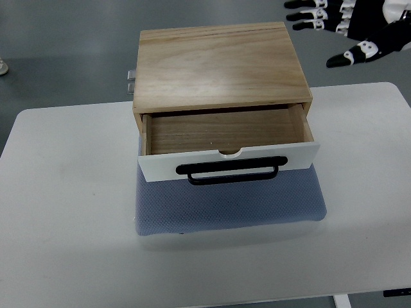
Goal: Open wood drawer with right hand
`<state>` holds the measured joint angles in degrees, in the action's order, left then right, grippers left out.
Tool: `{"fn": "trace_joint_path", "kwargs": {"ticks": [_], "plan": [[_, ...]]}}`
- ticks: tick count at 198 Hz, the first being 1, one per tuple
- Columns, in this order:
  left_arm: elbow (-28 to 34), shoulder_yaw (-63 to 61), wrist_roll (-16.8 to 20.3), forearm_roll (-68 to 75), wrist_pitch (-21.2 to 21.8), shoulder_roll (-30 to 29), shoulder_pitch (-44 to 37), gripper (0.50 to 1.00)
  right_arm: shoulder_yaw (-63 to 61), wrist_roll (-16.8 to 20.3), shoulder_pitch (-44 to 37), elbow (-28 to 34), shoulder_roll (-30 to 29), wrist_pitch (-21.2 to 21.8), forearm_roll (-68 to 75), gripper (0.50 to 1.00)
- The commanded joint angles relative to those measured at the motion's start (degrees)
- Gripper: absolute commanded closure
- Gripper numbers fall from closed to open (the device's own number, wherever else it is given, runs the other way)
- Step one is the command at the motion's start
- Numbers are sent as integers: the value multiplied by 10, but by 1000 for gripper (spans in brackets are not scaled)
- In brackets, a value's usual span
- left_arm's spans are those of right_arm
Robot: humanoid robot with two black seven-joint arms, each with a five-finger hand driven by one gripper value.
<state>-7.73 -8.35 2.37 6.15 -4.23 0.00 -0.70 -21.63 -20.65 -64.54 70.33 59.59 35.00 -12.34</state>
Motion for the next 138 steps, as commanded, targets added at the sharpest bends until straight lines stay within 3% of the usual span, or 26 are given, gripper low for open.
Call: {"fn": "trace_joint_path", "kwargs": {"ticks": [1, 32, 43, 63, 102, 138], "plan": [[0, 0, 0, 0, 0, 0, 0, 500, 1, 1, 30, -121, -38, 0, 112, 550], [0, 0, 0, 0, 0, 0, 0, 500, 2, 10, 85, -285, -142, 0, 275, 550], [0, 0, 0, 0, 0, 0, 0, 500, -4, 32, 97, -333, -192, 0, 308, 550], [0, 0, 0, 0, 0, 0, 0, 500, -6, 86, 108, -400, -270, -54, 358, 550], [0, 0, 0, 0, 0, 0, 0, 500, -5, 174, 134, -419, -319, -64, 410, 550], [0, 0, 0, 0, 0, 0, 0, 500, -6, 188, 136, -424, -342, -95, 411, 548]]}}
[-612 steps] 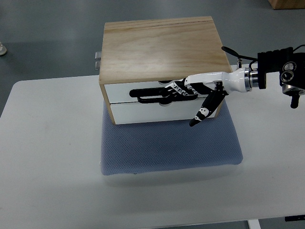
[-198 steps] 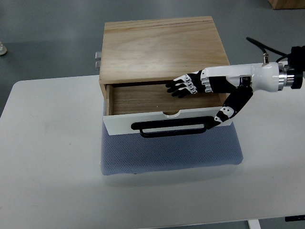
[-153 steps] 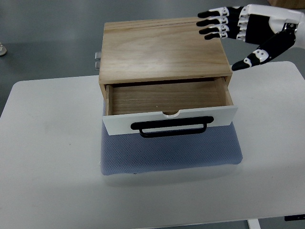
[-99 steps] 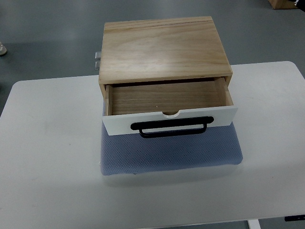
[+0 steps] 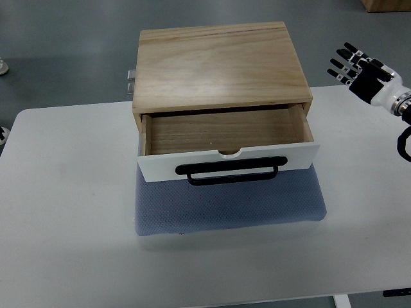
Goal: Open wood drawer with right hand
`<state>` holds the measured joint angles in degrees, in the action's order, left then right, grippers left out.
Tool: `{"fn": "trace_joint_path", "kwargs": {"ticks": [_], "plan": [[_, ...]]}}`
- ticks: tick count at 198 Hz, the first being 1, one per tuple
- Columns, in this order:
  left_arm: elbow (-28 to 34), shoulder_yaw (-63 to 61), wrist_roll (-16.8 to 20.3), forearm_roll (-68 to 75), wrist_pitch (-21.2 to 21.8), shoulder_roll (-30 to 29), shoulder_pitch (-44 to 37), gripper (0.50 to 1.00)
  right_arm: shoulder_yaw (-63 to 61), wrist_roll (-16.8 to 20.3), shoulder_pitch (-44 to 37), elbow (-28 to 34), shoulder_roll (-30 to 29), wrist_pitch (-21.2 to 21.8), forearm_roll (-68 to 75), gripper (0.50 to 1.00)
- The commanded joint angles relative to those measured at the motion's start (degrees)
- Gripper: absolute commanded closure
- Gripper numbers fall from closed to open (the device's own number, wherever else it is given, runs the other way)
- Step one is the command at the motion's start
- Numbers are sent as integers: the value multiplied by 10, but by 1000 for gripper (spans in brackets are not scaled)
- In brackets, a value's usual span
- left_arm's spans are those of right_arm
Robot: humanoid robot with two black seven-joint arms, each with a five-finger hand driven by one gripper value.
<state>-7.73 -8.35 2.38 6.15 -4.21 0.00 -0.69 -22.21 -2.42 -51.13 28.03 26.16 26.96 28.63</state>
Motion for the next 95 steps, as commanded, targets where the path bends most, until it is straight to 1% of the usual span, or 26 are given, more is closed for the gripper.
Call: {"fn": "trace_joint_path", "kwargs": {"ticks": [1, 32, 49, 95], "plan": [[0, 0, 0, 0, 0, 0, 0, 500, 0, 6, 2, -1, -8, -15, 1, 550], [0, 0, 0, 0, 0, 0, 0, 500, 0, 1, 9, 0, -13, -14, -1, 546], [0, 0, 0, 0, 0, 0, 0, 500, 1, 0, 9, 0, -13, -6, -1, 546], [0, 0, 0, 0, 0, 0, 0, 500, 2, -1, 9, 1, -13, -8, -6, 546]]}}
